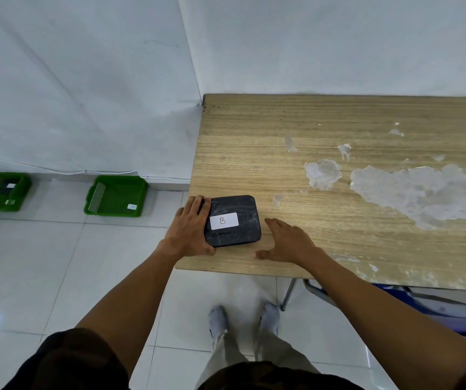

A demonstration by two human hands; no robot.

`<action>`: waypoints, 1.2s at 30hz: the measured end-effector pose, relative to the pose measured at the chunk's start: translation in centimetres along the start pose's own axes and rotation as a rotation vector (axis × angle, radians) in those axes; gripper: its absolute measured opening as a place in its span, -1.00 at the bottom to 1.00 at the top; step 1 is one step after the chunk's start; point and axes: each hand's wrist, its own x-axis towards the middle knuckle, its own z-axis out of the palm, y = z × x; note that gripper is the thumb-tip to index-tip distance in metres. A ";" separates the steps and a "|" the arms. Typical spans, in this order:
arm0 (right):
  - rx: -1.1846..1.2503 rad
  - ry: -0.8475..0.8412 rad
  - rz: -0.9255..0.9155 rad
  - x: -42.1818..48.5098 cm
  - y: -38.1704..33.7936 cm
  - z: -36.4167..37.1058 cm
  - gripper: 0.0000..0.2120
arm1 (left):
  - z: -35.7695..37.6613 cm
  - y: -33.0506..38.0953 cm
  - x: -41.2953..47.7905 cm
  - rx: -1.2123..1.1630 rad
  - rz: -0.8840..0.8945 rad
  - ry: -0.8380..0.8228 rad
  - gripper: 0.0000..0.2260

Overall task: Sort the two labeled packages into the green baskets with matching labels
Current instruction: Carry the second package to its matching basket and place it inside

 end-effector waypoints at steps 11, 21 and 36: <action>-0.243 0.099 -0.105 -0.9 -4.8 0.3 -0.07 | -3.4 -3.5 -6.3 0.008 -0.115 0.070 0.12; -0.326 0.208 -0.181 -6.1 -19.1 4.7 -0.13 | -4.4 -12.3 -22.4 -0.024 -0.215 0.113 0.14; -0.411 0.220 -0.274 -10.4 -37.1 13.3 -0.15 | -1.4 -24.7 -41.5 -0.038 -0.331 0.168 0.15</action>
